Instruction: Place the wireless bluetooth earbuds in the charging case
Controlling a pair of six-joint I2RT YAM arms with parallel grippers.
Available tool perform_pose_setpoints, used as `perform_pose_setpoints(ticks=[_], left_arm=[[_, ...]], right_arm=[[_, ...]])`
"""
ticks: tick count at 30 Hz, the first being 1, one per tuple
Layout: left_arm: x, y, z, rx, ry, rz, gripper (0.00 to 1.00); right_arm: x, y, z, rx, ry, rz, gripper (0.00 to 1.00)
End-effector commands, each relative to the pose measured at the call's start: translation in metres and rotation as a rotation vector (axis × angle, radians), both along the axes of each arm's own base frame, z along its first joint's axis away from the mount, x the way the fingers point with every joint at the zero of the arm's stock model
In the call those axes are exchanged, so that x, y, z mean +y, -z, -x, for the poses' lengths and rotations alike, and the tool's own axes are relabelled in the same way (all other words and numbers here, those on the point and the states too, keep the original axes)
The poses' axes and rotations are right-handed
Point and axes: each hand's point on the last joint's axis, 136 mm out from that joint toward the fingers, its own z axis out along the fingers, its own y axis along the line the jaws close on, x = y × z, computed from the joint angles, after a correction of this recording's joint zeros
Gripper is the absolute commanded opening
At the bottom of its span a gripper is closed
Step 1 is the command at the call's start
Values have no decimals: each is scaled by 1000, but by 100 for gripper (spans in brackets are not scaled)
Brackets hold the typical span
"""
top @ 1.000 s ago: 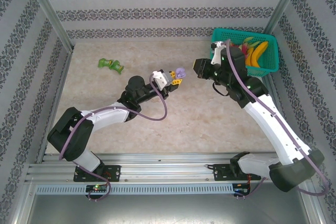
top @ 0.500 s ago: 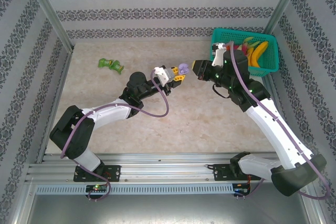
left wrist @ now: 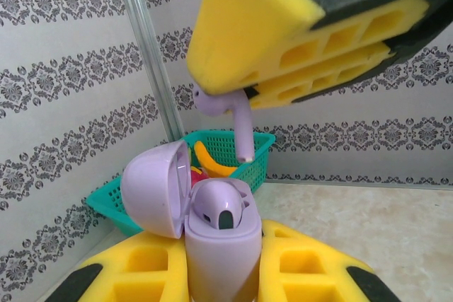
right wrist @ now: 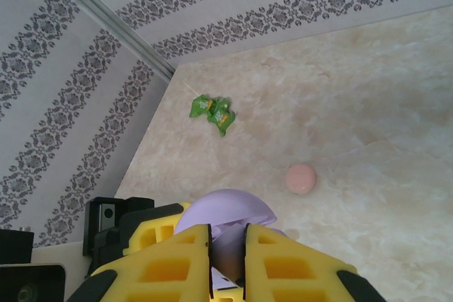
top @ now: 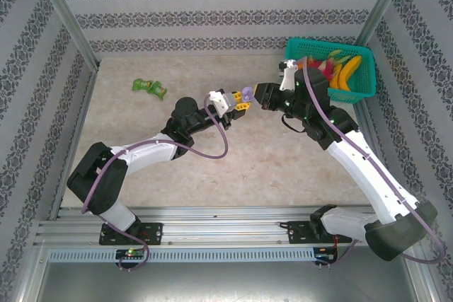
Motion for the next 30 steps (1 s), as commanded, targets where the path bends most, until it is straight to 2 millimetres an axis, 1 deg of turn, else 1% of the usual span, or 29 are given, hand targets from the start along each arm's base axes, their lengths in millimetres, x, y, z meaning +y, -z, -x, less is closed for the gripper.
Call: perform_pose_setpoints(ticks=[1,13,24,30], left_arm=[[-8,-18,8,-38,37,26,0],[-8,-22,8,-44,35,28,0],[-7,-21,8,-45,31,26,0],[-7,-23,8,-51,32,27,0]], right_arm=[[7,1,-1,-3,-12,-18,15],[9,13,-3,24,-15,-5,14],[19,27,-4,58,-46,14,12],[22,34,-5,71,-47,29,12]])
